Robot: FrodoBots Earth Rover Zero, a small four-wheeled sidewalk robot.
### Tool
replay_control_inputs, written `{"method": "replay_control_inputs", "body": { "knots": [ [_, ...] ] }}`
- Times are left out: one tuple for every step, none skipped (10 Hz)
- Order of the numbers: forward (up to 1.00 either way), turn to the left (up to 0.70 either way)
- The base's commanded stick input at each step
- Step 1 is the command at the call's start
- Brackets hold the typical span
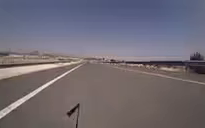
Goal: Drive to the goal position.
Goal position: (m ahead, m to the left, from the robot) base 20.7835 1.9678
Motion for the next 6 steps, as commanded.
{"method": "replay_control_inputs", "body": {
  "knots": [
    [0.7, 0.0],
    [0.7, 0.0],
    [0.7, 0.0],
    [0.7, 0.0],
    [0.7, 0.0],
    [0.7, 0.0]
  ]
}}
